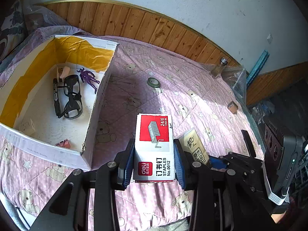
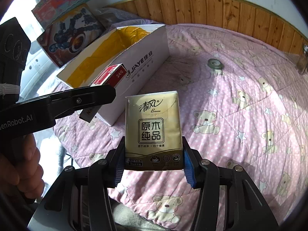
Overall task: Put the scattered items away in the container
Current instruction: 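Lift the tissue pack and staples box and carry both tools toward the box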
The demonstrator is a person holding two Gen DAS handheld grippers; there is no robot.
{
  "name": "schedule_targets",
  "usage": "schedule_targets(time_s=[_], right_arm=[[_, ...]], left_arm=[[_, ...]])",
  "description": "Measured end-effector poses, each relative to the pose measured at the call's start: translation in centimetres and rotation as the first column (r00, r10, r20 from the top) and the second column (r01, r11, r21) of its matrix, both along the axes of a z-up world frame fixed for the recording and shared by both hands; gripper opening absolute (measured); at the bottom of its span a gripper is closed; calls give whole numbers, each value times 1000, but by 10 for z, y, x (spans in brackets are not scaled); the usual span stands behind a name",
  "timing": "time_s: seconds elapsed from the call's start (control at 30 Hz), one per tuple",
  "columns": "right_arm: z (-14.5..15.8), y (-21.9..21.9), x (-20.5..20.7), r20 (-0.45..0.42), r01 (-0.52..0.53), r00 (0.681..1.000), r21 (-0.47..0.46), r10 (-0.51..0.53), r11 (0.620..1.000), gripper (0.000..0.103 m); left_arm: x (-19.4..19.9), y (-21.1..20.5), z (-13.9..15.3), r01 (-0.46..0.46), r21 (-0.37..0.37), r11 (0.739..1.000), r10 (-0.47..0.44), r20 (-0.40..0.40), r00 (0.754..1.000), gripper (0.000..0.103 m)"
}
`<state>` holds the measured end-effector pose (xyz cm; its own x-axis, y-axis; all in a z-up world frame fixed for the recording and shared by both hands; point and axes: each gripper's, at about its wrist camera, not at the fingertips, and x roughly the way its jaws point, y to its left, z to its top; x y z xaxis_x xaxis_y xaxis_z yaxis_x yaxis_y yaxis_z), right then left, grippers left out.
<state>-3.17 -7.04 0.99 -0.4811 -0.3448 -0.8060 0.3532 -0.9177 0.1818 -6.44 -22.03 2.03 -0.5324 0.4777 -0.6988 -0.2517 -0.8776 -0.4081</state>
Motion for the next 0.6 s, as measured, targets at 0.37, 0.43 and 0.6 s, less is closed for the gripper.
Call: schedule_targets(time_s=[0.37,0.43,0.6], right_arm=[[17,-18,-9,-18,-36,999,3,36,999,54],[20,-22,-10,-22,-45,999,5,45,999,54],[30,-32,-13,-36,-70,997,5,70,998,54]], left_arm=[[-1,-30,17,-55,73,996,57,-23,998,39],[-1,-36,21,-61,90,994,64,-26,998,39],[-3,-50,30,-85,118,989,91,-42,995,39]])
